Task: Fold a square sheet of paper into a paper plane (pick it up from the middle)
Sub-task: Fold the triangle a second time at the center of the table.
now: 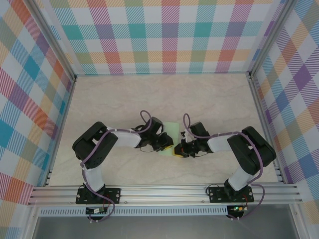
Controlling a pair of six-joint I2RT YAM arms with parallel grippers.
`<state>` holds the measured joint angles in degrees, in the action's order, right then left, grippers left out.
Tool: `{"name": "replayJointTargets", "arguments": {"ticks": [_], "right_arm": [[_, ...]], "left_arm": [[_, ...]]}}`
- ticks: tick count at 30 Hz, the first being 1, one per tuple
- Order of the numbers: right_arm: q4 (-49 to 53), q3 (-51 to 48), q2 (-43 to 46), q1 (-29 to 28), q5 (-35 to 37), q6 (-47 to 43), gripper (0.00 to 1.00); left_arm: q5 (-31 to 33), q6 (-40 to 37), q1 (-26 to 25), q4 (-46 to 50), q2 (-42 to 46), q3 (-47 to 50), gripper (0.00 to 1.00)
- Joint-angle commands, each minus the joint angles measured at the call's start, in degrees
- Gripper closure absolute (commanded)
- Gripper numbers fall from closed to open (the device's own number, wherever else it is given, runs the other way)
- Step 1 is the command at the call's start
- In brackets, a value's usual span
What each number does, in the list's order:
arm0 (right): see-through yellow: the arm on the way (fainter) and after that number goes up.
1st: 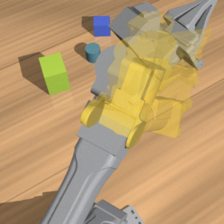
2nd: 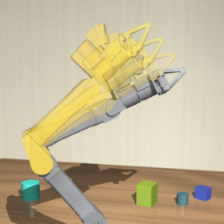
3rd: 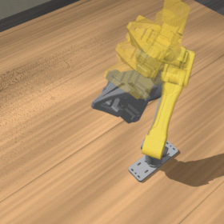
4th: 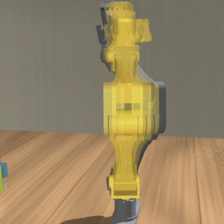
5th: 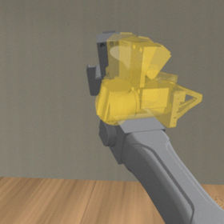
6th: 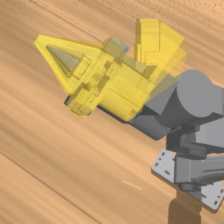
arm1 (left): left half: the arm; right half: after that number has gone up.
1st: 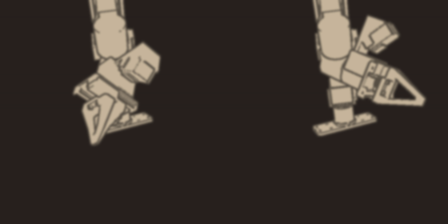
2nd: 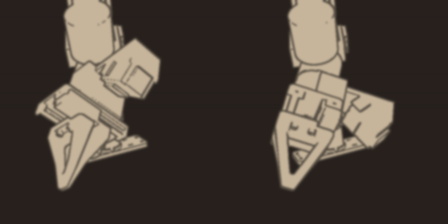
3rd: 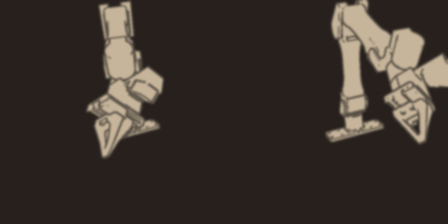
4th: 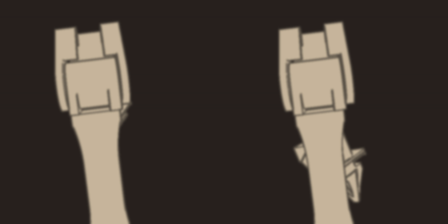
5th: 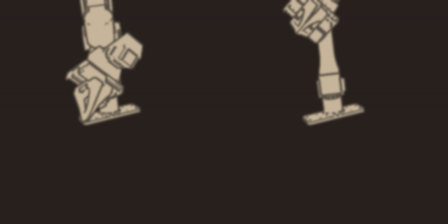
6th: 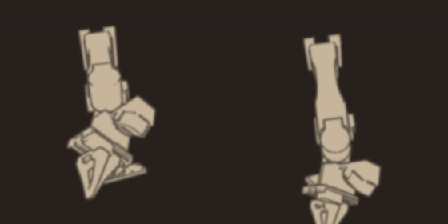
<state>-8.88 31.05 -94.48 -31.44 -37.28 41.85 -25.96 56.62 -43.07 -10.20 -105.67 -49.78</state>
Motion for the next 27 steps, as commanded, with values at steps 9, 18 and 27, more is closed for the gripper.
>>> {"name": "replayJointTargets", "arguments": {"ticks": [9, 18, 27], "right_arm": [[7.5, -0.6, -3.4, -0.2, 7.4, 0.3, 1.00], [7.5, -0.6, -3.5, -0.2, 7.0, 0.3, 1.00], [7.7, -0.4, -3.8, -0.2, 6.7, 0.0, 1.00]], "left_arm": [[11.3, -2.2, 2.6, 7.4, 2.7, 2.2, 0.83], [11.4, -1.7, 4.7, 5.4, 1.3, 2.2, 0.84], [11.0, -1.7, 6.8, 5.6, 0.2, 0.6, 0.83]]}}
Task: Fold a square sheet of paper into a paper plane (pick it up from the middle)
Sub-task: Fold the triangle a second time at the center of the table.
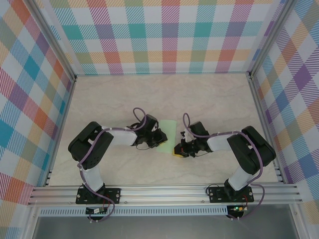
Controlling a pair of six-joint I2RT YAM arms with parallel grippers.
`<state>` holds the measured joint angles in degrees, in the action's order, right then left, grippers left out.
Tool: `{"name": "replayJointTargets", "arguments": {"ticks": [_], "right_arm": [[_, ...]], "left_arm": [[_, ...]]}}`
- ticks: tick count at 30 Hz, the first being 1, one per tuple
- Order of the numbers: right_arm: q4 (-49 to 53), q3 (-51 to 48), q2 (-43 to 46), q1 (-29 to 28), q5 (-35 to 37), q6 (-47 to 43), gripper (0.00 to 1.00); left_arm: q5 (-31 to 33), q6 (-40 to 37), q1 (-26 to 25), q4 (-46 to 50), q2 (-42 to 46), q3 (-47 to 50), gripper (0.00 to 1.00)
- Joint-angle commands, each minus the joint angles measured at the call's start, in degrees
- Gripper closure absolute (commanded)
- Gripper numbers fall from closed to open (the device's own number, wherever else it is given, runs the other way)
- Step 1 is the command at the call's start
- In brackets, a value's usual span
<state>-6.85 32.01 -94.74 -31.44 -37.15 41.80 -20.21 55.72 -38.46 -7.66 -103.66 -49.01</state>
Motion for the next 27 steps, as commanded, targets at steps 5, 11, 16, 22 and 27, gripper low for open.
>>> {"name": "replayJointTargets", "arguments": {"ticks": [5, 11, 16, 22, 27], "right_arm": [[5.7, -0.8, -2.4, -0.2, 5.5, 0.6, 1.00], [8.6, 3.3, 4.8, -0.3, 5.5, 1.1, 1.00], [10.9, 8.8, 4.6, -0.3, 8.8, 1.3, 1.00], [9.9, 14.8, -2.7, -2.2, 6.8, 2.5, 1.00], [10.1, 16.8, -7.8, -2.9, 6.7, 2.9, 1.00]], "left_arm": [[3.0, -0.9, 2.6, 2.1, -2.5, -0.3, 0.84], [1.6, -1.0, 2.6, 1.9, -2.2, 1.0, 0.84], [1.4, -1.0, 2.6, 1.8, -2.1, 1.3, 0.84], [1.2, -1.0, 2.5, 2.0, -1.8, 1.0, 0.83], [1.1, -0.9, 2.5, 2.1, -1.8, 0.9, 0.84]]}}
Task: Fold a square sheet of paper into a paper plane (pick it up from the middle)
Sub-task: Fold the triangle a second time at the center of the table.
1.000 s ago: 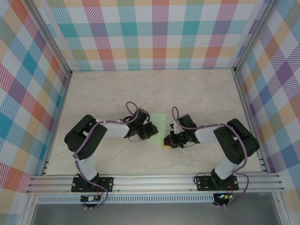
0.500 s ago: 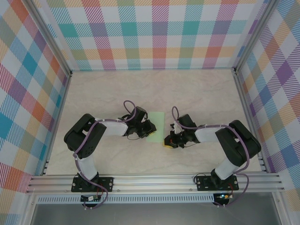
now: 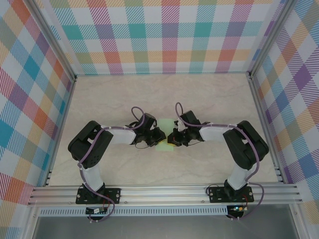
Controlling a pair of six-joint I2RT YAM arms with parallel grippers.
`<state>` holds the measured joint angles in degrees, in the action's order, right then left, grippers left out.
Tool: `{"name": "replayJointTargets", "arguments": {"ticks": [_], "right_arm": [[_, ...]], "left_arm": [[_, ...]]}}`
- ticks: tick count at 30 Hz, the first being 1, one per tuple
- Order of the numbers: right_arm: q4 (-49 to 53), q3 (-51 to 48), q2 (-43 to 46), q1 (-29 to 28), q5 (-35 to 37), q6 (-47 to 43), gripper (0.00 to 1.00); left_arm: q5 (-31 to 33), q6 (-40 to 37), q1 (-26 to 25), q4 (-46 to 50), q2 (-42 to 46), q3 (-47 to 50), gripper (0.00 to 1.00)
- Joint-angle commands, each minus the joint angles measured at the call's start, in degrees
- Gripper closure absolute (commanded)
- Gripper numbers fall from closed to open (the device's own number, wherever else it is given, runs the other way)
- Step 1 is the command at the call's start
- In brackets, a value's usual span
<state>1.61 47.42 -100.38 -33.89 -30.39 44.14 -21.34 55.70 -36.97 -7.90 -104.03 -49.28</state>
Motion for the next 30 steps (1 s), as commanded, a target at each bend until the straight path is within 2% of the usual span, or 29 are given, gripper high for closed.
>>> {"name": "replayJointTargets", "arguments": {"ticks": [1, 8, 19, 30], "right_arm": [[2.3, 1.4, -2.8, -0.5, 0.1, 0.3, 1.00], [5.9, -2.8, -3.4, -0.5, 4.2, -1.5, 1.00], [0.9, -9.0, -5.1, 0.7, 0.5, -0.1, 1.00], [0.7, -9.2, -5.0, 0.7, 0.0, -0.3, 1.00]], "left_arm": [[2.4, -1.0, 1.0, 2.5, -1.4, 1.0, 0.83], [3.0, -2.2, 1.1, 4.2, -1.1, 0.0, 0.84], [3.8, -3.8, 3.5, 4.5, -1.9, -3.0, 0.83], [5.3, -3.6, 5.8, 3.9, -3.6, -4.2, 0.83]]}}
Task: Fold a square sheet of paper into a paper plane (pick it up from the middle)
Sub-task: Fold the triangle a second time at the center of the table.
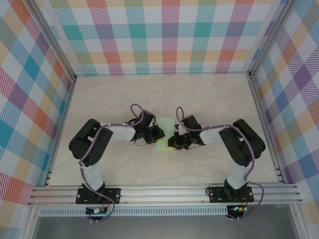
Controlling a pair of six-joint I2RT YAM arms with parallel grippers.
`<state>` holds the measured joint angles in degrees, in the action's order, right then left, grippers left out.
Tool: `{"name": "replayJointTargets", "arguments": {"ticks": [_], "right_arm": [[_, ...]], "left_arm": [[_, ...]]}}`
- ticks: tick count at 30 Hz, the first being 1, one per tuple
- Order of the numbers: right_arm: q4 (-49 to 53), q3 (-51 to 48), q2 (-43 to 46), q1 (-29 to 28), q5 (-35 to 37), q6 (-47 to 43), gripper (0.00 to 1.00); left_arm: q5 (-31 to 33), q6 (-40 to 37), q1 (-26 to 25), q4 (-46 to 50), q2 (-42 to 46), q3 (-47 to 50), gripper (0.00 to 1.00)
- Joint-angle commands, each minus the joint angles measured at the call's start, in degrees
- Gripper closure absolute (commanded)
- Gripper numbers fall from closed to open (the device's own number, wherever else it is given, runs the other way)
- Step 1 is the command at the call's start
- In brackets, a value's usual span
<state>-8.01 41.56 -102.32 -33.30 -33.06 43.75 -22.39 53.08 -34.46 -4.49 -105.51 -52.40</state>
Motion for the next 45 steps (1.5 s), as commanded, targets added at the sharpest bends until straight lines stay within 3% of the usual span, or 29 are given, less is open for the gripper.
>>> {"name": "replayJointTargets", "arguments": {"ticks": [1, 15, 28, 38, 45], "right_arm": [[10.1, -3.4, -3.3, 0.2, 2.6, 0.2, 1.00], [8.9, -3.9, -3.3, 0.1, 1.9, 0.6, 1.00], [8.2, -2.8, -3.1, 0.1, 1.4, 1.3, 1.00], [7.7, -2.1, -2.9, 0.2, 1.2, 2.0, 1.00], [8.6, -0.4, -0.9, 0.1, 0.7, 2.1, 1.00]], "left_arm": [[6.4, -1.0, 3.6, 0.5, -2.1, -1.0, 0.83], [5.8, -2.1, 6.7, 1.5, -1.0, -1.1, 0.82], [2.0, -3.8, 5.8, 4.6, 7.7, -3.0, 0.79], [-4.0, -3.4, 0.4, -0.3, 0.9, -3.1, 0.80], [-0.5, -3.4, 0.2, 1.2, -3.7, -2.9, 0.82]]}}
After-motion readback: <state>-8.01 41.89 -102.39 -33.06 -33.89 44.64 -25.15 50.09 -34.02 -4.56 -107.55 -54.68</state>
